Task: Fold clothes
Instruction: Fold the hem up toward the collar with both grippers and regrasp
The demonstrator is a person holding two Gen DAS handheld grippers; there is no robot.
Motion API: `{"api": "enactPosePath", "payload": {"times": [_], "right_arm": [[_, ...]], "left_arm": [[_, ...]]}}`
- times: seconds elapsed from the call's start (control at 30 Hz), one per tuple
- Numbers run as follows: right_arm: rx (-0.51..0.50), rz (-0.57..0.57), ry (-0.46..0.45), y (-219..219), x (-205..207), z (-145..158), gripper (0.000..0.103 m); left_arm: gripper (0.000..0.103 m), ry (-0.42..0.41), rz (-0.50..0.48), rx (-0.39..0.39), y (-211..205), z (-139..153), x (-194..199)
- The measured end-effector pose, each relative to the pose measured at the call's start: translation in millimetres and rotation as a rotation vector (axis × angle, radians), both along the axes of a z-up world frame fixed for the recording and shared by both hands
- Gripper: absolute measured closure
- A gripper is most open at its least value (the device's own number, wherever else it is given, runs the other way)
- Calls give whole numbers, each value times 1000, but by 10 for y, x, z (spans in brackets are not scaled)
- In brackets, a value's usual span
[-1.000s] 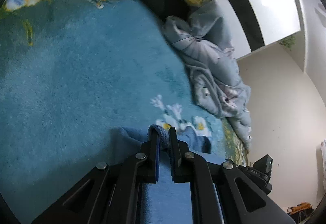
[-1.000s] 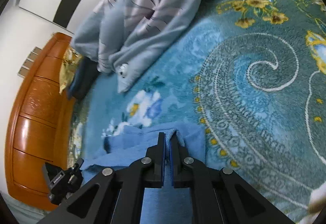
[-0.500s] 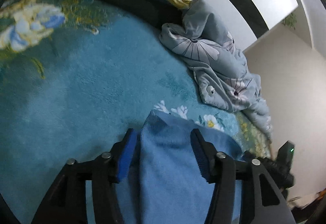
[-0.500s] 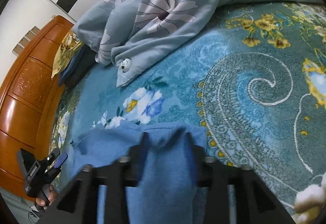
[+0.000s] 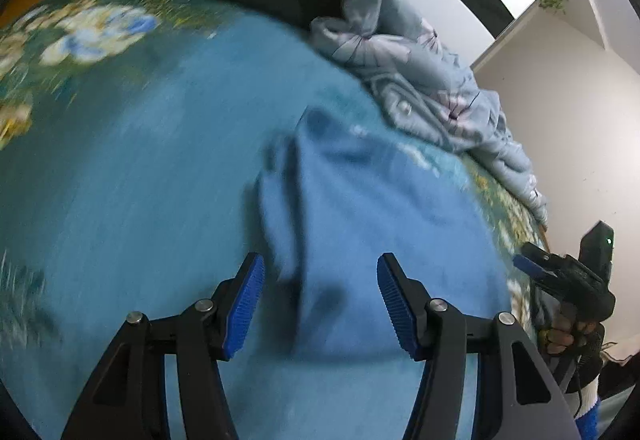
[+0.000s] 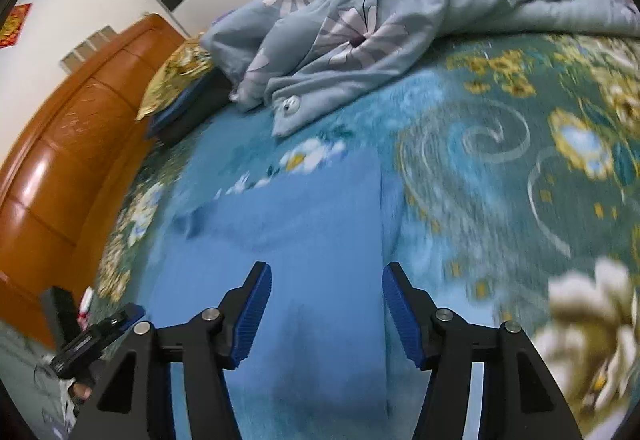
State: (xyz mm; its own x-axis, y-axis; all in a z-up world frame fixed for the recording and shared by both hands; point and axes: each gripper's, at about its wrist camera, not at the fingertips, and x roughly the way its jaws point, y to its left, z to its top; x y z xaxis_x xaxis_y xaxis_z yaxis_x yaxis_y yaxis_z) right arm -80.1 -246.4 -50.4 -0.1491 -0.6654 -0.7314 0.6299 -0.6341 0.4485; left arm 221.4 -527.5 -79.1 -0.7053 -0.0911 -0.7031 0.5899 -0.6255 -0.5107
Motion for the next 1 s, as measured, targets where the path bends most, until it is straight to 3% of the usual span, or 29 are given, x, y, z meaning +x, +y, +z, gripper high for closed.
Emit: {"api": "enactPosePath", "payload": {"times": [0.13, 0.27, 0.4, 0.5, 0.8, 0.83, 1.0], "right_arm": [[-2, -9, -49, 352, 196, -252, 41], [-36, -27, -163, 483, 251, -522, 41], [-124, -44, -218, 479, 263, -590, 40], [-164, -48, -245, 417, 267, -628, 40], [-285, -106, -301, 392, 215, -679, 43], [-295, -113, -304, 402, 210, -676, 46], [-283, -145, -322, 419, 176, -708, 84]], "left_arm": [[43, 7, 43, 86, 130, -236, 280], [43, 92, 84, 187, 198, -328, 412], [43, 158, 76, 291, 199, -403, 257], [43, 155, 111, 259, 194, -405, 115], [45, 270, 201, 306, 100, -453, 97], [47, 278, 206, 307, 93, -457, 111], [86, 304, 267, 354, 40, -545, 179]]}}
